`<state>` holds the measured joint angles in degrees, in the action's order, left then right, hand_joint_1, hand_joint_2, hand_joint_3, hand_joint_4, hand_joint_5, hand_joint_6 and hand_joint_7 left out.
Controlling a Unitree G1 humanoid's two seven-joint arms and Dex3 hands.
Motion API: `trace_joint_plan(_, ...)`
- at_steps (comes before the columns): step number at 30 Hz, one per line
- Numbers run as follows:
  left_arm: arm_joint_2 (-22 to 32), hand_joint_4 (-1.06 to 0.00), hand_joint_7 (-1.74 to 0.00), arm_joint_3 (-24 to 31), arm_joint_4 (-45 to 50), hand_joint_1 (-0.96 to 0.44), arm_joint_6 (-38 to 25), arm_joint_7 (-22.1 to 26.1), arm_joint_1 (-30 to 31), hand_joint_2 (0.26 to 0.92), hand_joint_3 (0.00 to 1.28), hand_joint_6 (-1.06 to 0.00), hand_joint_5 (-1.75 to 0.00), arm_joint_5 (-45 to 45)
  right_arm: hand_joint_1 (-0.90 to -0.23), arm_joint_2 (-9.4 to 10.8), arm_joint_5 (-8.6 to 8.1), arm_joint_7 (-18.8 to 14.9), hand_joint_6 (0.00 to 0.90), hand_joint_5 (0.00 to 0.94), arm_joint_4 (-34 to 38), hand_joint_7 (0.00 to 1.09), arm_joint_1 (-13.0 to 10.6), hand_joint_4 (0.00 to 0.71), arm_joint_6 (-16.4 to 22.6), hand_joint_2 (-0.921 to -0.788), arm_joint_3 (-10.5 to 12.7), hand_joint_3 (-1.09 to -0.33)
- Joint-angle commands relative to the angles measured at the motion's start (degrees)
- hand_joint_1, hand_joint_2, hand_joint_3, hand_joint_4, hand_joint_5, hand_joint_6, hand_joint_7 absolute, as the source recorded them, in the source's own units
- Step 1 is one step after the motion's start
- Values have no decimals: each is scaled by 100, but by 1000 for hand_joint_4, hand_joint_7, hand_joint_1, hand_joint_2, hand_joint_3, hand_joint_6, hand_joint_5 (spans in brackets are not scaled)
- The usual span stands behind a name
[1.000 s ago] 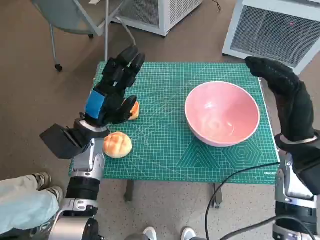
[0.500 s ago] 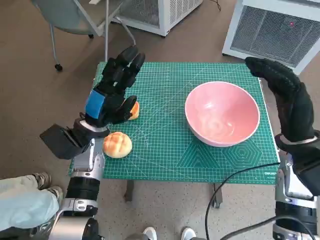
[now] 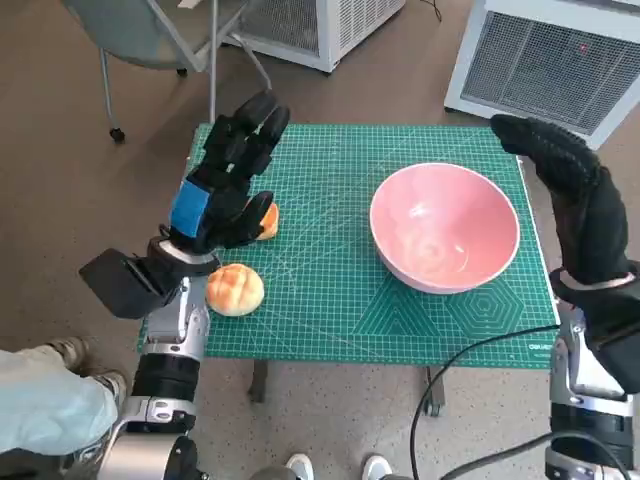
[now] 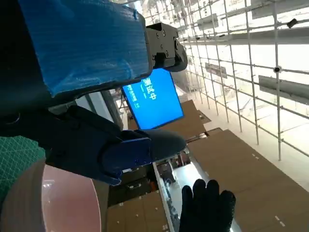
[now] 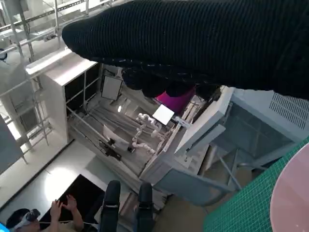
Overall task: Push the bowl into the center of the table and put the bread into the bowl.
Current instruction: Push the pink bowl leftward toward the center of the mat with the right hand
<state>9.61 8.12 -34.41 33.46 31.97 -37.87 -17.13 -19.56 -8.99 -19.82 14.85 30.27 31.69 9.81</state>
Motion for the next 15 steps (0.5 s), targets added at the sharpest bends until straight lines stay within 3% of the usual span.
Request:
trace_joint_plan(1, 24, -192, -438, 32, 99, -705, 58, -3, 9, 921, 528, 1, -11, 8, -663, -95, -63, -52, -1, 0, 395, 266, -55, 48, 74, -921, 116, -738)
trace_joint_plan(8, 40, -193, -438, 49, 123, -708, 54, 11, 32, 921, 526, 1, -11, -8, -655, -289, 46, 189, -1, 0, 1550, 258, 340, 46, 392, -921, 428, -754)
trace_joint_plan(15, 56, -195, -424, 70, 113, -710, 87, 13, 54, 921, 525, 1, -10, 13, -684, -359, 221, 663, -1, 2, 2726, 313, 718, 47, 749, -921, 609, -848)
